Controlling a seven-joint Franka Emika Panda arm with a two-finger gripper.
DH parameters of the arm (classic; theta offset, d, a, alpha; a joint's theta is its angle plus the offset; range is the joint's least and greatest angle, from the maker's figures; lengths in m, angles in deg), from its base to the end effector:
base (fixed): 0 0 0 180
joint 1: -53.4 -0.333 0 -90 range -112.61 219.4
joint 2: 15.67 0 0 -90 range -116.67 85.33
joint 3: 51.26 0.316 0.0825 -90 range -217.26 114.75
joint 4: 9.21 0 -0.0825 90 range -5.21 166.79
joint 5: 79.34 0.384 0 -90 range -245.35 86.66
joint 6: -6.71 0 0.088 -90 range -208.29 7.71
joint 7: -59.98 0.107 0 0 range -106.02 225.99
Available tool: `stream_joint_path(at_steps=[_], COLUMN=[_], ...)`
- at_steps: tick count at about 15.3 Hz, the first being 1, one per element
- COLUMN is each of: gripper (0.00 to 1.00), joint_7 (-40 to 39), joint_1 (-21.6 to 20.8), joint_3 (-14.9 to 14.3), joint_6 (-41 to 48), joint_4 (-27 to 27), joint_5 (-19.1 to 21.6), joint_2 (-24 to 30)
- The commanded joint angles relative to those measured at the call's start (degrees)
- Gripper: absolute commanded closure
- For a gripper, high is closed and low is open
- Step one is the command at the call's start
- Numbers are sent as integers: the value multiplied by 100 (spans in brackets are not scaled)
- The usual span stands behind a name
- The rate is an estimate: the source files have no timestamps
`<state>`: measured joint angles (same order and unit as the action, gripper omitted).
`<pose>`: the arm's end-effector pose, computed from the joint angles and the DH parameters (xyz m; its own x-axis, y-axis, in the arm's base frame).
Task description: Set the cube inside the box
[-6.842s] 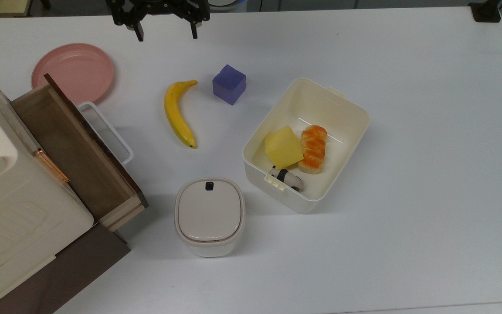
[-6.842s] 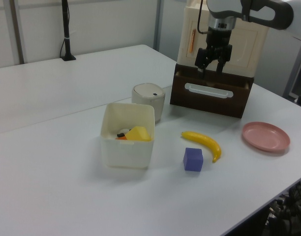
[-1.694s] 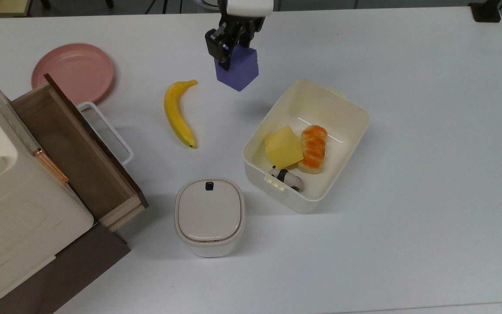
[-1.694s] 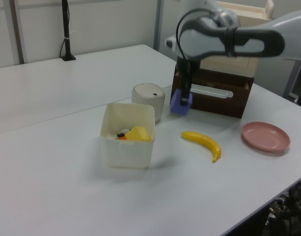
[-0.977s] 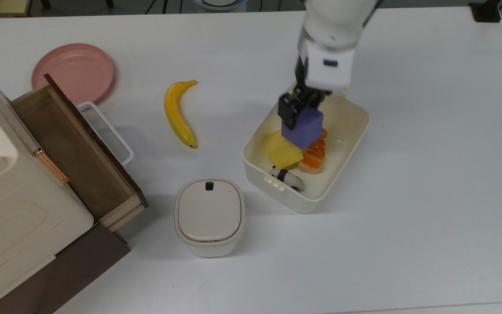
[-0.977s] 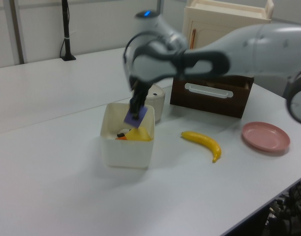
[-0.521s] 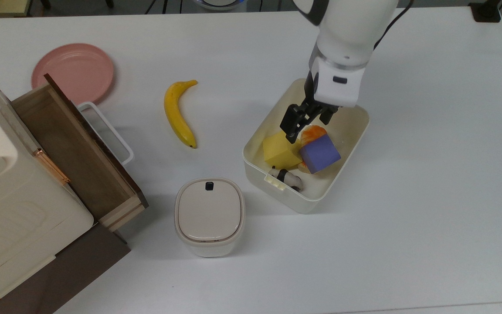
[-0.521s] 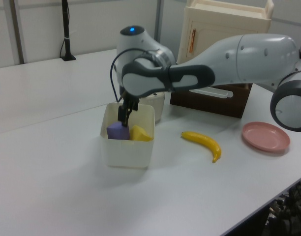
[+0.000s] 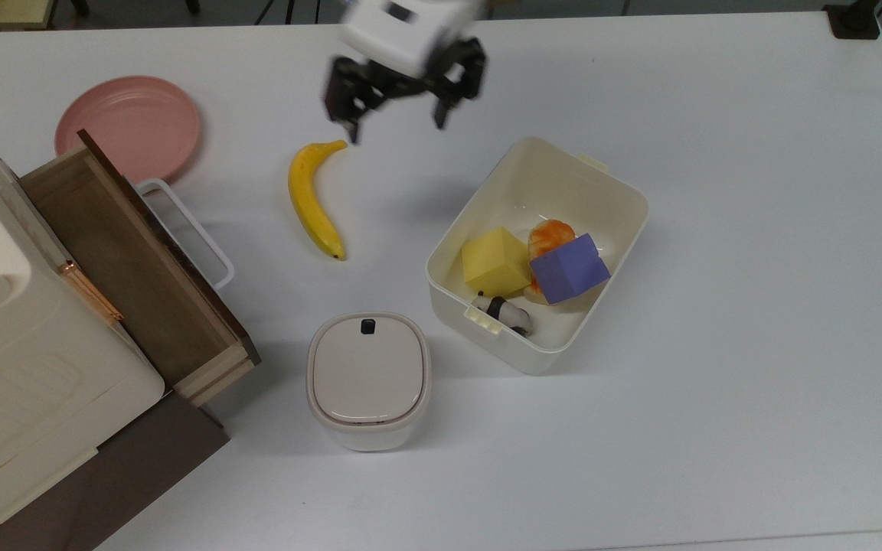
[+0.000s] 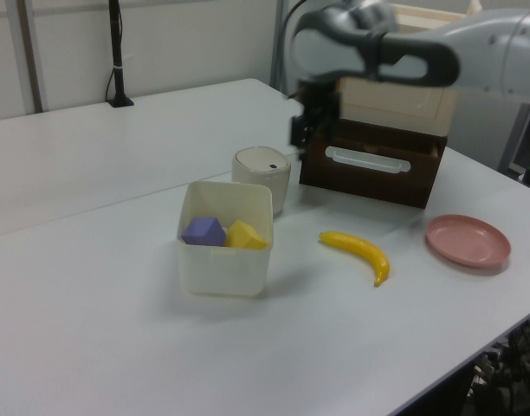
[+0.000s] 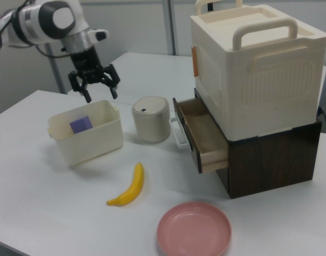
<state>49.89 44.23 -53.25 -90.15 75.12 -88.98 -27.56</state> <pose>0.6227 0.0644 0.5612 0.9492 0.3141 -0.0211 0.3129 -0.9340 0.1725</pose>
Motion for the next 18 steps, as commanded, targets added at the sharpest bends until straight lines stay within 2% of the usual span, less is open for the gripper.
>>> stream_joint_path(at_steps=[1,3,10,14,18], gripper=[0,0,0,0,0], joint_7=[166,165,121,95,157], joint_1=[669,846,855,864,855], joint_3=[121,121,59,50,41], joint_6=[360,440,379,414,414], joint_4=[312,347,330,303,259], joint_5=[453,515,568,884,928], joint_2=[495,513,451,513,583])
